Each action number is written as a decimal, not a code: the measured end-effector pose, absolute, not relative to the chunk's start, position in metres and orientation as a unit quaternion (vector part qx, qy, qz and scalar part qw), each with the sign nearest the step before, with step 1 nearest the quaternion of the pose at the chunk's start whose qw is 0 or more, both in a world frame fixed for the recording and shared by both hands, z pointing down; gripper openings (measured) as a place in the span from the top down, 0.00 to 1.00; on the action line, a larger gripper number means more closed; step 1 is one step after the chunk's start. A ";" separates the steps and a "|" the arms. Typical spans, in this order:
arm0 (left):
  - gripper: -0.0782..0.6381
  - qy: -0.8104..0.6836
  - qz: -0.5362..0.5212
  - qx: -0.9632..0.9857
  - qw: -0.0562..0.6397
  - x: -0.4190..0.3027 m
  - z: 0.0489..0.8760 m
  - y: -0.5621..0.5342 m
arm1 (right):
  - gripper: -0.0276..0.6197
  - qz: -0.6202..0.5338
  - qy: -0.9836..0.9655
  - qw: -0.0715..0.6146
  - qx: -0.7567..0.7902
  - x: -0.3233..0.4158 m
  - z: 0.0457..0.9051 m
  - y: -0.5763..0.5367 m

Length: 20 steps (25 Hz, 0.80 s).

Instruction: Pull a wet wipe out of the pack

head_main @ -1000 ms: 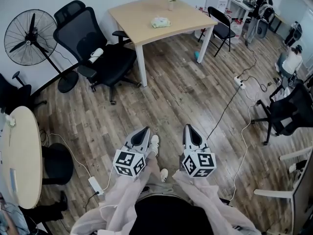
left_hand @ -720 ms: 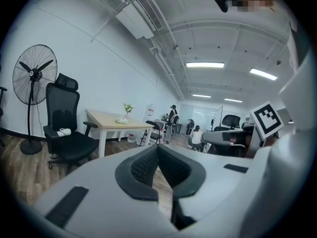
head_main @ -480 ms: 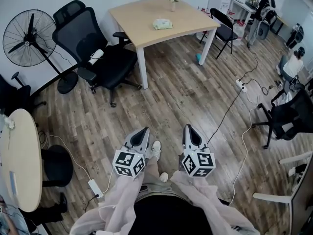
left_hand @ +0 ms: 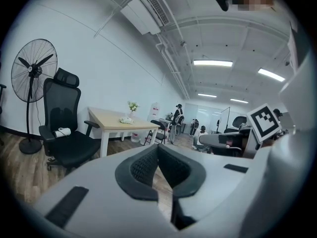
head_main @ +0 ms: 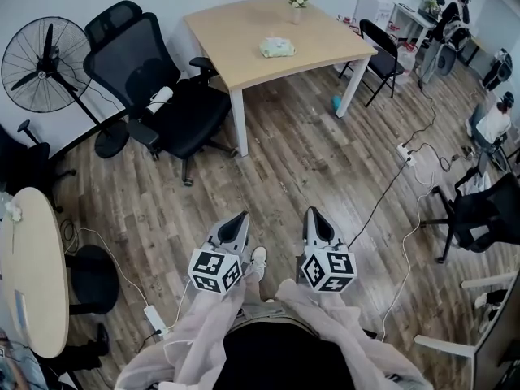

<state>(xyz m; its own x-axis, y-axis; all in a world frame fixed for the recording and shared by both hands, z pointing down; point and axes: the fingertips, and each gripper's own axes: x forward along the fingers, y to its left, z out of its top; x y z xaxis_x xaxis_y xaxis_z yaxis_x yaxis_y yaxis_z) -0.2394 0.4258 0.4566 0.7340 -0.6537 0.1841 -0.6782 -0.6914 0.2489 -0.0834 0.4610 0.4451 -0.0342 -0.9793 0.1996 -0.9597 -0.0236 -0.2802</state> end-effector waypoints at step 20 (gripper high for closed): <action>0.88 -0.343 0.049 0.927 0.142 -0.211 0.447 0.263 | 0.94 -0.174 0.681 0.025 -0.711 -0.054 0.441 0.304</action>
